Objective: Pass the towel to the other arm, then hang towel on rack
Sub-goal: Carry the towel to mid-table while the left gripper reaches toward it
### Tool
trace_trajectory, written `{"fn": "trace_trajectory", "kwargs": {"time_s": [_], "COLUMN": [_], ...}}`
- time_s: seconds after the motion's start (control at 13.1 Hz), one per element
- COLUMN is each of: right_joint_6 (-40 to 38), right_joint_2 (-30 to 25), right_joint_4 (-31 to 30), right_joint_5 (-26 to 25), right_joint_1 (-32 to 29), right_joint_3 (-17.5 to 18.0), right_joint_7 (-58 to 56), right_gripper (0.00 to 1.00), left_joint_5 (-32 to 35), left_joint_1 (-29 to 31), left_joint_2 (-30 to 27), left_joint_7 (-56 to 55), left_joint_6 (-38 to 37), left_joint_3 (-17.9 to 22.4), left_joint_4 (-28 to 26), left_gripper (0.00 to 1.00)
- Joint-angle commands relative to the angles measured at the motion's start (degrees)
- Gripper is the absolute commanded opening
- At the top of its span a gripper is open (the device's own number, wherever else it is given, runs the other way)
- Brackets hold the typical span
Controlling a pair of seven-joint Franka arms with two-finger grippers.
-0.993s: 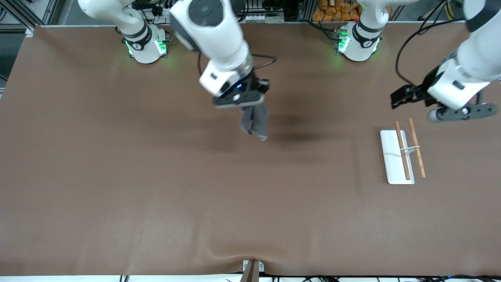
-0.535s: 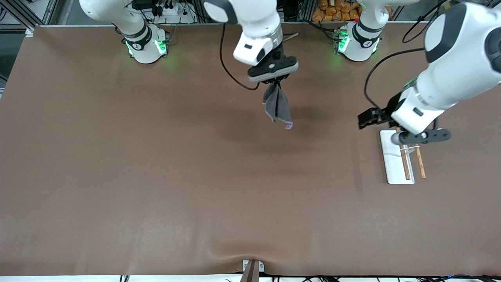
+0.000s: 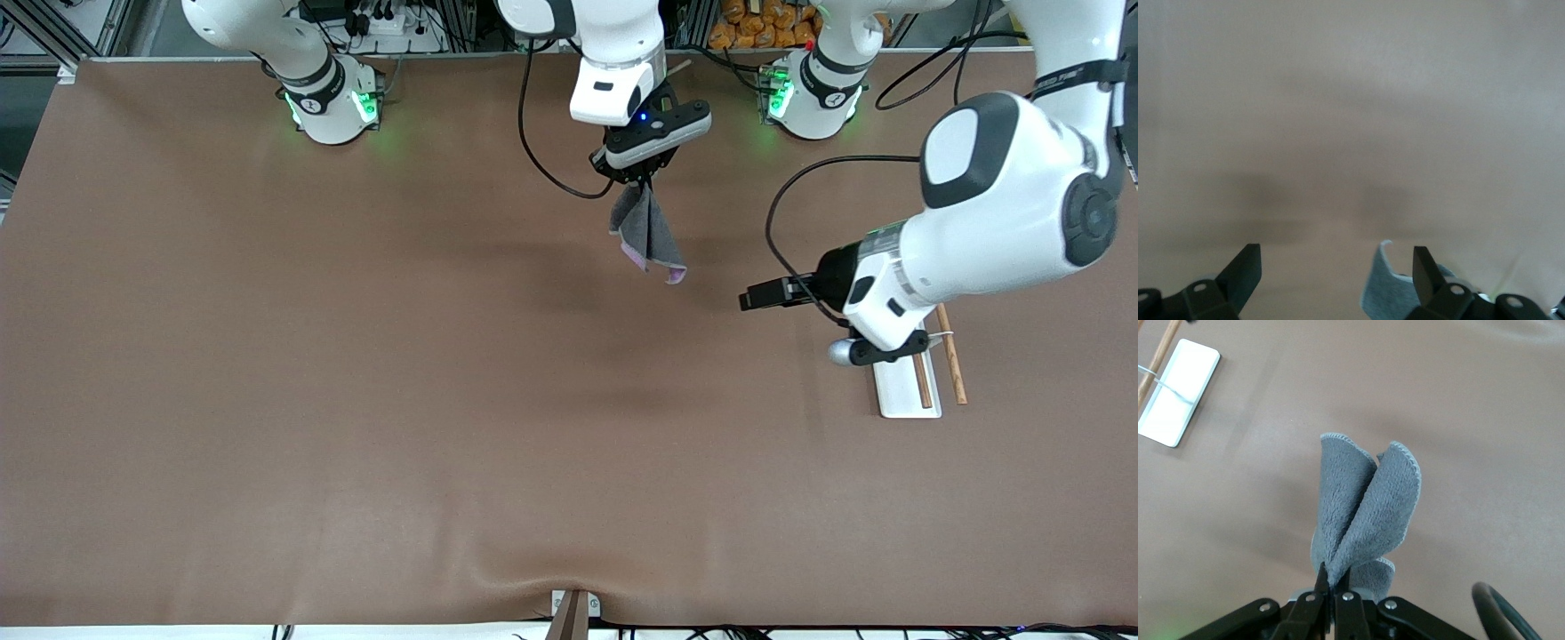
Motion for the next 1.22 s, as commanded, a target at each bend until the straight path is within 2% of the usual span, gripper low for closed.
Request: {"fn": "trace_trajectory", "kwargs": {"time_s": [0.0,0.15,0.31,0.76,0.84,0.99,1.15], "right_joint_6": [-0.11,-0.11,-0.11,-0.11,-0.11,-0.11,-0.11], "right_joint_2": [1.41,1.49,1.49,1.58,1.67,1.76,1.76], "right_joint_4": [1.67,1.59,1.59,1.32,1.32,1.32,1.32], "right_joint_5": [-2.06,-2.06,-2.32,-2.94,-2.94,-3.03,-3.03], "right_joint_1": [0.65,0.65,1.17,1.35,1.35,1.35,1.35], "right_joint_3": [-0.37,-0.46,-0.46,-0.46,-0.46,-0.46,-0.46], "right_joint_7": [-0.34,-0.34,-0.25,0.1,0.18,0.27,0.36], "right_gripper": [0.0,0.0,0.0,0.0,0.0,0.0,0.0], "left_joint_5": [-0.89,-0.1,-0.01,0.17,0.17,0.08,0.08], "left_joint_1": [-4.35,-7.53,-9.29,-10.18,-10.18,-10.09,-10.09], "left_joint_2": [-0.42,1.07,2.21,7.75,7.84,8.98,9.77], "left_joint_7": [-11.49,-19.5,-22.42,-31.48,-32.79,-36.04,-40.35], "left_joint_6": [0.19,0.54,0.54,0.54,0.54,0.54,0.45], "left_joint_3": [-0.16,-0.07,-0.07,-0.07,-0.07,-0.16,-0.16], "left_joint_4": [-0.97,-0.97,-1.85,-1.33,-1.41,-1.33,-1.07], "left_gripper": [1.0,1.0,1.0,1.0,0.91,0.66,0.61]}}
